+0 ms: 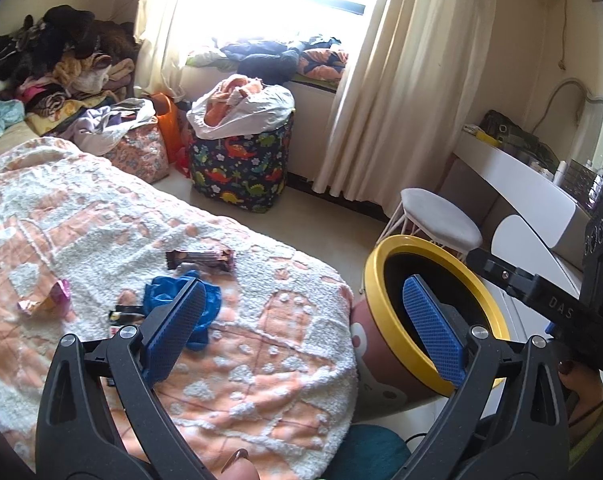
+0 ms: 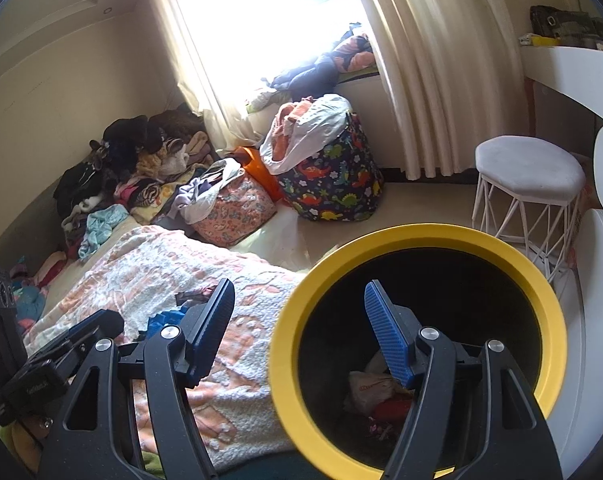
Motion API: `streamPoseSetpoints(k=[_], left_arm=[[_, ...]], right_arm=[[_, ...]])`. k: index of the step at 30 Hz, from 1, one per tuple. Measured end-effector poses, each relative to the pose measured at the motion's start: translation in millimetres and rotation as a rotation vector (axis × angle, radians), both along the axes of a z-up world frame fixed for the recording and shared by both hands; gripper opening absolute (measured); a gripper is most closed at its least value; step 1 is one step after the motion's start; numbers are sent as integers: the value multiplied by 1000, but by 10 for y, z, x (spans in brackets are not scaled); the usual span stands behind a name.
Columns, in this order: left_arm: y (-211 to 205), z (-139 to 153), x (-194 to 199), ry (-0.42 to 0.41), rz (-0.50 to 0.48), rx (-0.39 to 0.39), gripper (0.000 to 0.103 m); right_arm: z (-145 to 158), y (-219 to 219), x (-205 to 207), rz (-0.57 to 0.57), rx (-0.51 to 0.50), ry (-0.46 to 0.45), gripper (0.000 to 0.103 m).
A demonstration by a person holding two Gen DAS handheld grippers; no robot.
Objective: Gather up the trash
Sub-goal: 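Move both open tools back over the wrappers on the quilt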
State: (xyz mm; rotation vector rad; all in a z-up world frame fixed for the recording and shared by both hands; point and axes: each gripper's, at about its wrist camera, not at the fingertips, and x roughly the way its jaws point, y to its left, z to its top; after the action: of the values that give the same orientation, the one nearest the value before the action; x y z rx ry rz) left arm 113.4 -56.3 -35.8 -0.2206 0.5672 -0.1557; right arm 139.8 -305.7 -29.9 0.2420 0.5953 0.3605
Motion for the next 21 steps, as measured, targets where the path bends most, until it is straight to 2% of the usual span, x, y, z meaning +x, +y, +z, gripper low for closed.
streamPoseSetpoints(k=[21], left_arm=[[824, -21, -192, -8, 174, -67, 91]], right_arm=[[-4, 781, -179, 166, -78, -6, 65]])
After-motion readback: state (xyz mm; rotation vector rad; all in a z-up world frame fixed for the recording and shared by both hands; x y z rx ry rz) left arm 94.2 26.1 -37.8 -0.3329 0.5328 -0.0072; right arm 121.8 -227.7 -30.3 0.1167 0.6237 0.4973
